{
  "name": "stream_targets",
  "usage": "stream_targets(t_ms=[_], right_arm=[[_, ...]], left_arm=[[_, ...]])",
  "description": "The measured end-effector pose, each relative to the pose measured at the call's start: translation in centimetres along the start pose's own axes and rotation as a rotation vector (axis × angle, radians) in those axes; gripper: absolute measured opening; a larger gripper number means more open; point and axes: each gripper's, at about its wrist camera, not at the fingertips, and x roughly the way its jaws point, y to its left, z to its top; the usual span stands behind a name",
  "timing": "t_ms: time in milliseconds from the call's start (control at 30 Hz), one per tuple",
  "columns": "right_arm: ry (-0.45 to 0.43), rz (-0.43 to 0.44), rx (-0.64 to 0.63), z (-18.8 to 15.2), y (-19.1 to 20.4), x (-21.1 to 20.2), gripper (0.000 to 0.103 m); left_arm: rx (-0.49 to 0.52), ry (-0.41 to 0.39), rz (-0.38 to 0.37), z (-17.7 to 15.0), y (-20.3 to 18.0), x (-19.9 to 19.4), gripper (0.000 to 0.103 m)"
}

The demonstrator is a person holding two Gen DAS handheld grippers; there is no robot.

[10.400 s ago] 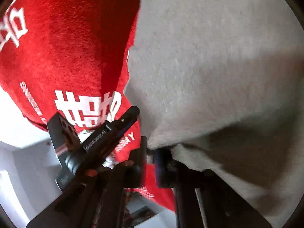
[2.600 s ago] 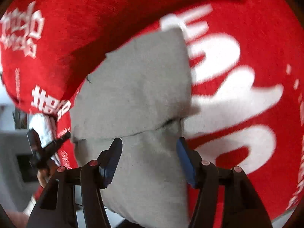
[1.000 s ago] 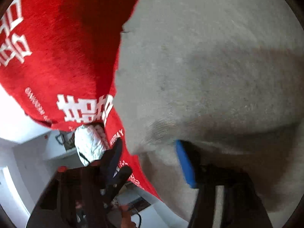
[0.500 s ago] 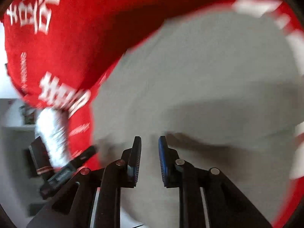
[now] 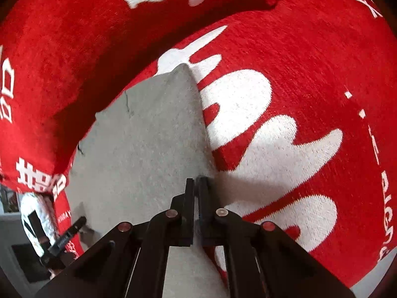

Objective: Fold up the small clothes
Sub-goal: 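Grasp the grey sweater hem with both grippers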

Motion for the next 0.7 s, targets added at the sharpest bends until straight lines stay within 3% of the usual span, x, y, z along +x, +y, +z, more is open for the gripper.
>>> stream_targets(t_ms=[167,233,267,300,367,433,467,600,700], right_arm=[[-0.021,0.018,-0.029,1.5,-0.6,-1.4,0.007],[-0.030,-0.002,-0.049,2.4,0.5,-0.8,0.027],[-0.035,-0.004,-0.044,3.5,0.4,-0.4,0.047],[-0.034,0.002,-0.036,4.2,0.3,0.0,0.053],[-0.007,-0.004,-0.011,5.5,-0.2,1.2,0.051],[0.019,-0.062,-0.025,6.4,-0.4,2.3,0.028],[0.006,-0.109,-0.050,6.5,-0.3,2.3,0.011],[-0.032,-0.225,-0.071,7.0,-0.4,1.7,0.011],[-0.019,-0.145,-0.028,6.6,-1.2,0.6,0.012]], left_arm=[[-0.011,-0.008,0.016,-0.3,0.3,-1.2,0.101],[-0.018,-0.010,0.016,-0.3,0.3,-1.4,0.101],[-0.020,-0.009,0.019,-0.2,0.2,-1.3,0.101],[-0.022,-0.009,0.024,-0.1,0.1,-1.2,0.101],[-0.034,-0.006,0.029,0.3,-0.1,-0.8,0.101],[-0.046,-0.006,0.028,0.4,-0.4,-0.7,0.101],[-0.047,-0.006,0.030,0.5,-0.6,-0.8,0.101],[-0.036,0.001,0.036,0.7,-1.4,-0.8,0.101],[-0.021,0.000,0.040,0.6,-1.9,-1.2,0.101]])
